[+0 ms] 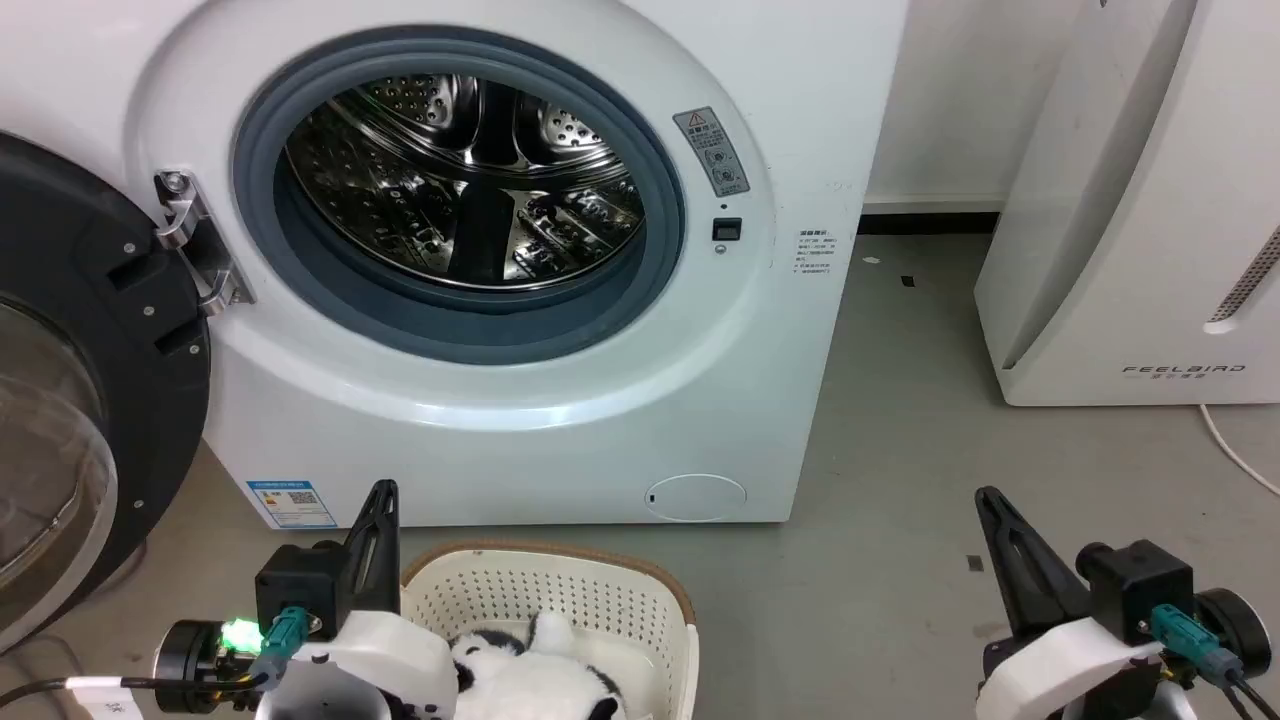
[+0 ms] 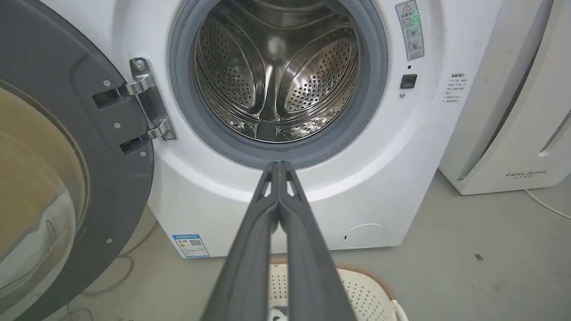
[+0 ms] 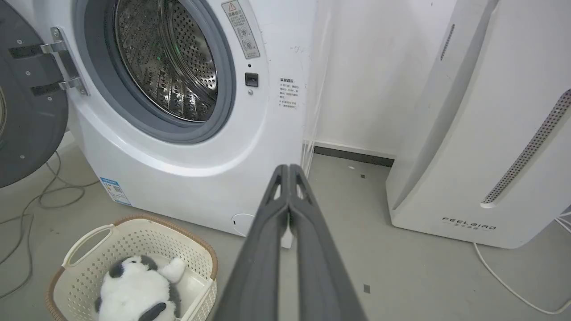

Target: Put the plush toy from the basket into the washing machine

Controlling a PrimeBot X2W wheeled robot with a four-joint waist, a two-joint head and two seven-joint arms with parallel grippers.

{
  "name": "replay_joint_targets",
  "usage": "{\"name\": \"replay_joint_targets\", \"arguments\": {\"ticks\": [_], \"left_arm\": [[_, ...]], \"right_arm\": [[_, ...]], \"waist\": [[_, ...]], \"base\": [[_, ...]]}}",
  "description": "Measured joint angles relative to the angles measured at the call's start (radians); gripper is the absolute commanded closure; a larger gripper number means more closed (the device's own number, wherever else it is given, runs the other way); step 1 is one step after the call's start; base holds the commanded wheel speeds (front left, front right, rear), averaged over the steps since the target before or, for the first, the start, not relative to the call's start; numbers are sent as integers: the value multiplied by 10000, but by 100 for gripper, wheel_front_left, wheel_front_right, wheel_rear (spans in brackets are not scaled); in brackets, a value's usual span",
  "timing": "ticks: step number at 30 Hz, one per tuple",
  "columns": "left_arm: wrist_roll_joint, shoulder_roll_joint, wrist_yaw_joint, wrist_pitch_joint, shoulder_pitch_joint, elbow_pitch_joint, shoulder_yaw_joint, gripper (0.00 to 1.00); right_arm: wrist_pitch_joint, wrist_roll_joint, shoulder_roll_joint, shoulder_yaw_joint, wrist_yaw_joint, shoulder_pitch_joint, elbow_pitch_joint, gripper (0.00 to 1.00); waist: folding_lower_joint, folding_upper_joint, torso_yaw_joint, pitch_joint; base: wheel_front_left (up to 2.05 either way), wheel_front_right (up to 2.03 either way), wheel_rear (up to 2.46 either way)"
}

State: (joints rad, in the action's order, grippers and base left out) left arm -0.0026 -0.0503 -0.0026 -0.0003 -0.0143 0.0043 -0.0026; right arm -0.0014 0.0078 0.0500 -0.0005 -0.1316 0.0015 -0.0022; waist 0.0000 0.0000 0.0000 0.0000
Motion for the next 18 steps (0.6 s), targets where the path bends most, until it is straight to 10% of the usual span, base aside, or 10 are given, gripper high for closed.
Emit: {"name": "replay_joint_targets", "arguments": {"ticks": [17, 18], "left_arm": [[0, 0, 0, 0, 0, 0, 0, 100], [-2, -2, 0, 0, -1, 4, -2, 0]], "right_arm": [[0, 0, 0, 0, 0, 0, 0, 100], [0, 6, 0, -2, 0, 0, 0, 0]], "waist": [[0, 0, 0, 0], [0, 0, 0, 0]], "base": [[0, 0, 0], [0, 0, 0]]}}
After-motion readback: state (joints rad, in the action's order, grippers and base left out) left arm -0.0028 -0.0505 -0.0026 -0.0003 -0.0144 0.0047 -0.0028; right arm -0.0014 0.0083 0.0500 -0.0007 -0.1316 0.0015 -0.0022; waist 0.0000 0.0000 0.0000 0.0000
